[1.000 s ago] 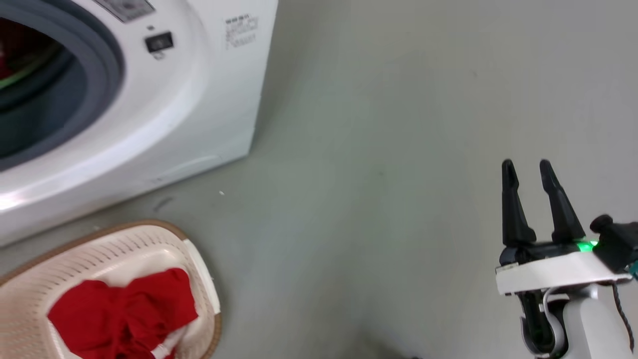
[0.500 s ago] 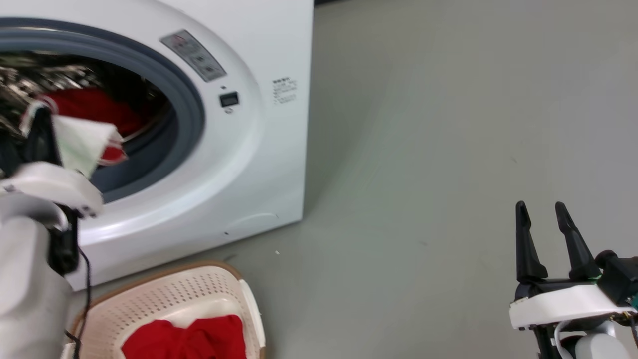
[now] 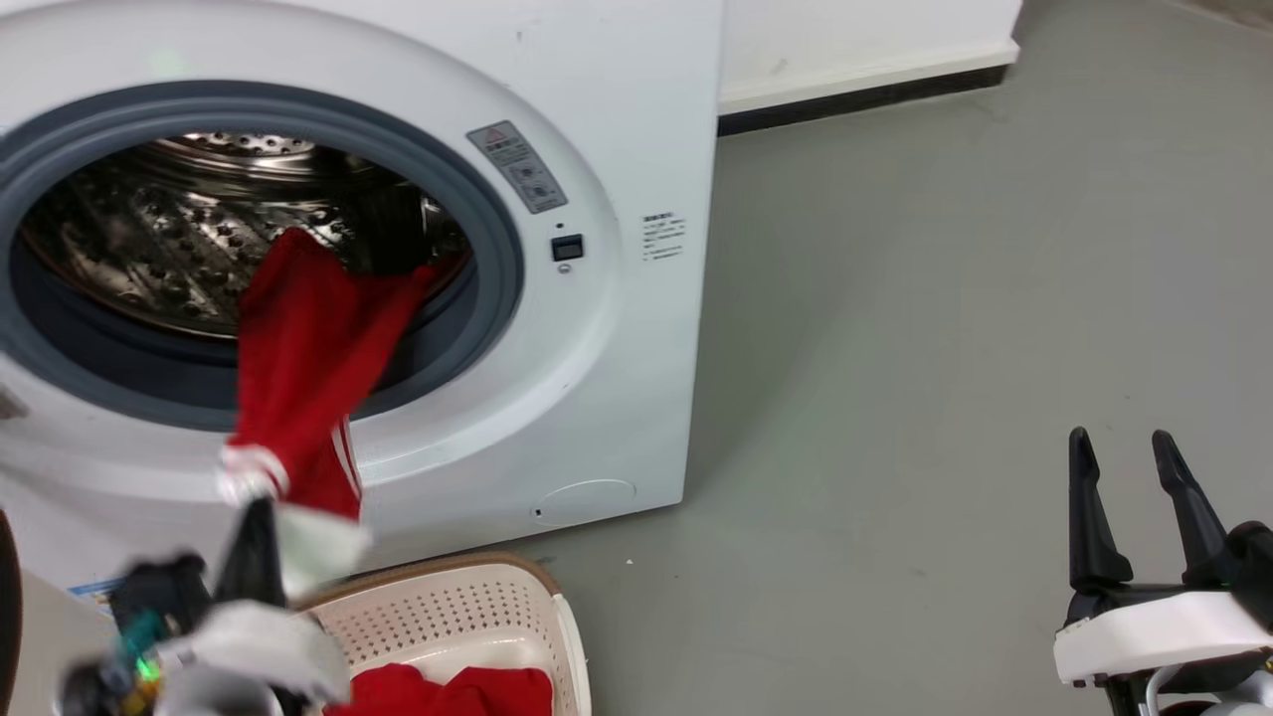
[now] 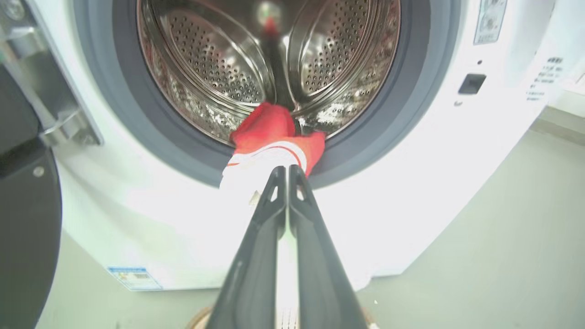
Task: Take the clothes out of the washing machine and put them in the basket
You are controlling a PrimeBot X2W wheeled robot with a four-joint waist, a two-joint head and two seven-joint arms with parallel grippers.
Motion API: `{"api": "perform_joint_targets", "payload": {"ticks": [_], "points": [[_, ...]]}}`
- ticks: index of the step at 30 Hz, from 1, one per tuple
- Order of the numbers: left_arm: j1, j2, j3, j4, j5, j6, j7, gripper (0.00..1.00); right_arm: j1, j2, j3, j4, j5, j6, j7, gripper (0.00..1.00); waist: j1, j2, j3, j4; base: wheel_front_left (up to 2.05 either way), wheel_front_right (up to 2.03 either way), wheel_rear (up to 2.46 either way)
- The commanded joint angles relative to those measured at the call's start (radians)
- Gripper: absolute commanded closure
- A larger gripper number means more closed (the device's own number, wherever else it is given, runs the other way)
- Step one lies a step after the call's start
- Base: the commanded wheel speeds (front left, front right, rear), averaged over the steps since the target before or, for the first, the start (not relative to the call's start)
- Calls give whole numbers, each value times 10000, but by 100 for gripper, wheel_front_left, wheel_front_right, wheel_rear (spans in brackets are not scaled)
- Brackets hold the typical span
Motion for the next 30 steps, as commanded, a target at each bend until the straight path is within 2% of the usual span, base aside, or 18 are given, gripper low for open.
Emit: {"api": "perform_joint_targets", "payload": {"ticks": [1, 5, 9, 18, 24, 30], "points": [[230, -137, -32, -63, -94, 57, 46, 100, 102, 6, -1, -67, -4, -3, 25, 0, 3, 0, 23, 53, 0, 0, 0], [1139, -472, -263, 67, -355, 68, 244, 100, 91, 3, 9, -357, 9, -3, 147, 0, 3, 0, 295, 120, 0, 0, 0], [1483, -908, -486, 863, -680, -200, 238, 100, -81, 4, 103, -543, 53, -3, 230, 0, 3, 0, 759, 91, 0, 0, 0], [483, -1502, -510, 3484, -985, -751, -133, 100, -694, 6, 237, -720, 187, -3, 130, 0, 3, 0, 2416, -241, 0, 0, 0], [-931, -1403, -350, 5067, -891, -1041, -326, 100, -1222, 7, 225, -733, 423, -3, -179, 0, 3, 0, 3813, -461, 0, 0, 0], [-2591, -1025, -172, 6521, -741, -1337, -400, 100, -1805, 7, 408, -602, 558, -3, -497, 0, 3, 0, 5085, -711, 0, 0, 0]]}}
